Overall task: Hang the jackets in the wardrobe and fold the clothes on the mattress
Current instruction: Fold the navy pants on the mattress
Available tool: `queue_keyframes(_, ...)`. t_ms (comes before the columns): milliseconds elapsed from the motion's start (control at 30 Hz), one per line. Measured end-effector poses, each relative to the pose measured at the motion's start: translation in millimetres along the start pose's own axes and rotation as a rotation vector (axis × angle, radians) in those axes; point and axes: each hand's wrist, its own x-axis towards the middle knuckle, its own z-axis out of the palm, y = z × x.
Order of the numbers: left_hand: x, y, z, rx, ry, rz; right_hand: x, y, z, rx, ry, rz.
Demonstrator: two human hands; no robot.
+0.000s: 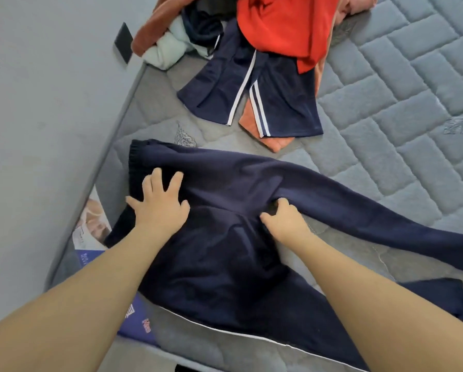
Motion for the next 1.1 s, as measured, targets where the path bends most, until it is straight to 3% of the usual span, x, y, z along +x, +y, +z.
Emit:
queue_keyframes(100,6.6,-10.9,19.2,-0.11,0.031,-0.037,7.9,-4.4,4.3,0.221,-0.08,0.055)
queue_keyframes(200,9.1,-18.7,27.0,-0.357,0.062,-0.306,-2.5,-6.3,9.9,0.474,-0.346,0.051)
queue_keyframes(333,16.7,-19.8,35.7,-0.133,-0.04,-0.217,-8.1,-3.1,11.1,0.604,-0.401,-0.044)
queue_keyframes(400,26.4,-14.5,34.4,-0.044,-0.11,-0.239,-11.3,8.2,1.1,0.492,-0.403,-0.103)
queue_keyframes(467,32.0,1.7,25.5,0.016,-0.205,-0.342,-15.1,29.7,-14.1,0.236,-0.445,-0.099)
queue_keyframes(533,26.9,35.6,15.3,0.091,-0.203,-0.409,-18.3,60.0,-33.2,-0.086,-0.443,-0.073)
queue_keyframes(600,7.0,83.6,11.2,0.092,-0.043,-0.277,-22.8,93.8,-52.4,-0.304,-0.383,-0.061)
queue_keyframes(700,-39.4,160.8,18.5,0.032,0.204,0.316,-36.3,154.3,-75.6,-0.419,-0.261,0.072)
queue_keyframes(767,-72.2,204.7,32.2,0.136,0.156,0.748,-49.9,199.6,-84.1,-0.47,-0.123,0.213)
queue_keyframes(800,-86.5,221.7,39.9,0.213,0.038,0.857,-58.9,220.0,-86.9,-0.474,-0.063,0.299)
queue_keyframes(933,-114.7,262.2,66.3,0.639,-0.426,0.746,-93.4,285.6,-91.4,-0.389,0.039,0.547)
queue_keyframes(1000,-116.8,270.9,69.5,0.775,-0.54,0.764,-109.5,314.6,-89.4,-0.588,0.07,0.41)
queue_keyframes(1100,-113.6,275.9,65.2,0.744,-0.743,0.741,-126.5,348.1,-97.8,-0.891,0.091,0.056)
